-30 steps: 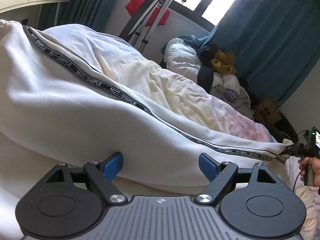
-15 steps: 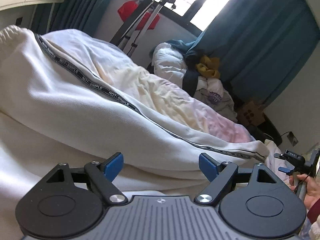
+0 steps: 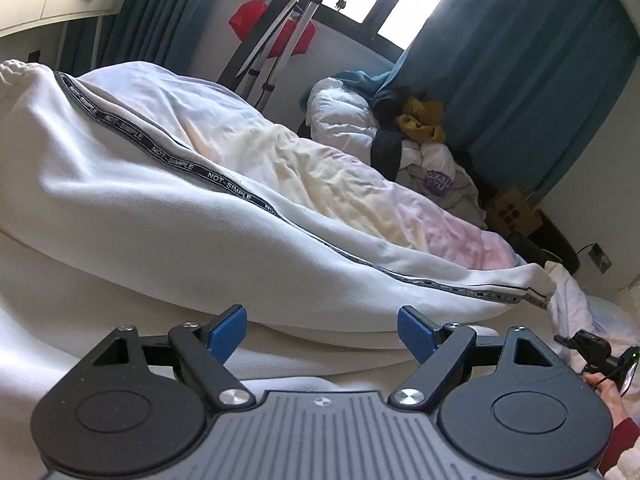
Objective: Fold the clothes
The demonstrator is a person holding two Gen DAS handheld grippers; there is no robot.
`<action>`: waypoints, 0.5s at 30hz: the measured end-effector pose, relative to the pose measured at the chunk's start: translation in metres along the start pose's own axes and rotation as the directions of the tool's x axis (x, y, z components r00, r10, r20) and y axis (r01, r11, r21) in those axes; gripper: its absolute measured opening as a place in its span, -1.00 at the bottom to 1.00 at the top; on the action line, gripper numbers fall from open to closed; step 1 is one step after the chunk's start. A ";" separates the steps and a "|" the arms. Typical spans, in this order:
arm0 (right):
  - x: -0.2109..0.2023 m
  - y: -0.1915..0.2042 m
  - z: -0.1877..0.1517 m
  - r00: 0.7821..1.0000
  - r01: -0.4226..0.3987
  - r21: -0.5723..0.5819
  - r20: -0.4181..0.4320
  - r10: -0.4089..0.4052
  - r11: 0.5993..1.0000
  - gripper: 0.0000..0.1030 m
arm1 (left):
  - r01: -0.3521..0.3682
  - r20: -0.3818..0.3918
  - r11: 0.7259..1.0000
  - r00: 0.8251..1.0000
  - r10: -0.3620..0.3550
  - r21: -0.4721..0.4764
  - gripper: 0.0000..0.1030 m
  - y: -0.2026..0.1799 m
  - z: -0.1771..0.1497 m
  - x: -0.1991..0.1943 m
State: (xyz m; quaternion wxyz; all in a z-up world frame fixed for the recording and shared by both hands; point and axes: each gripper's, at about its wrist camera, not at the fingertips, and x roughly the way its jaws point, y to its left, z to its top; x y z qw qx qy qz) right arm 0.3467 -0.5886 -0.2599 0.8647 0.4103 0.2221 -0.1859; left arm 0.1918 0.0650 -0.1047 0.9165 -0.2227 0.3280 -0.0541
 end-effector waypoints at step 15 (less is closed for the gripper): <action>-0.053 -0.040 -0.032 0.987 0.134 0.040 0.086 -0.137 0.990 -0.70 | 0.000 -0.008 1.000 1.000 0.000 0.000 0.63 0.005 0.009 -0.002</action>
